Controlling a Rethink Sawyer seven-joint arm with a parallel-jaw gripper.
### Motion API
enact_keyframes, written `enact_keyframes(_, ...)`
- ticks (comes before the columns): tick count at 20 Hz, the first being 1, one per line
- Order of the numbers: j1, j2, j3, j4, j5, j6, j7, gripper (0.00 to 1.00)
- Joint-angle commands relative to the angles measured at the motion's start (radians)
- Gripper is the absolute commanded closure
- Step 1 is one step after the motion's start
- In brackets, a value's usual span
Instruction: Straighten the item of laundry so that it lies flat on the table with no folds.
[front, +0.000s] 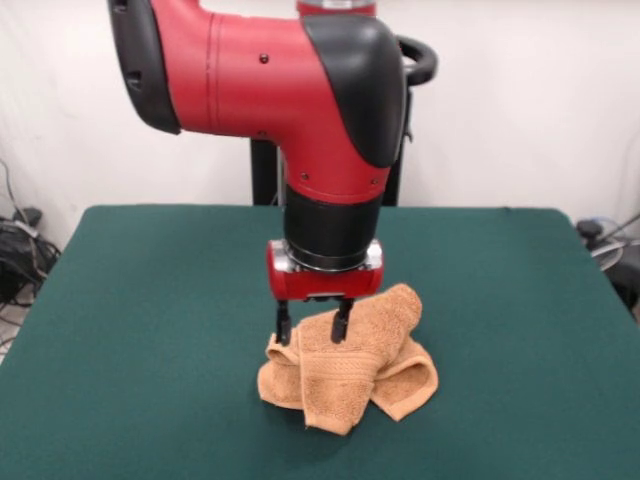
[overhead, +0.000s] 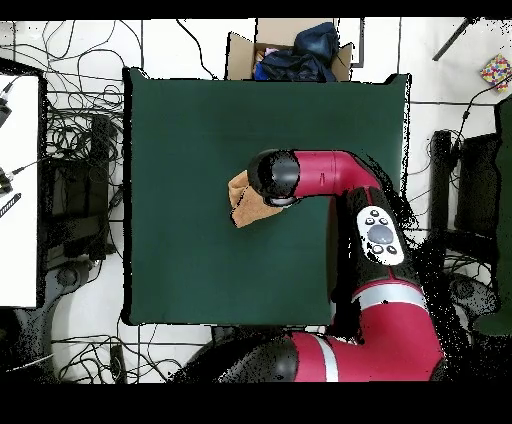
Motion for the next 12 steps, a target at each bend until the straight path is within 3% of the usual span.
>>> enact_keyframes(1,0.039,0.023,0.060,0.024,0.008,-0.001,0.041,0.00)
enact_keyframes(8,0.029,0.031,0.070,-0.003,0.017,0.022,0.011,0.00)
enact_keyframes(12,0.015,0.008,0.075,0.032,0.020,0.016,0.001,0.00)
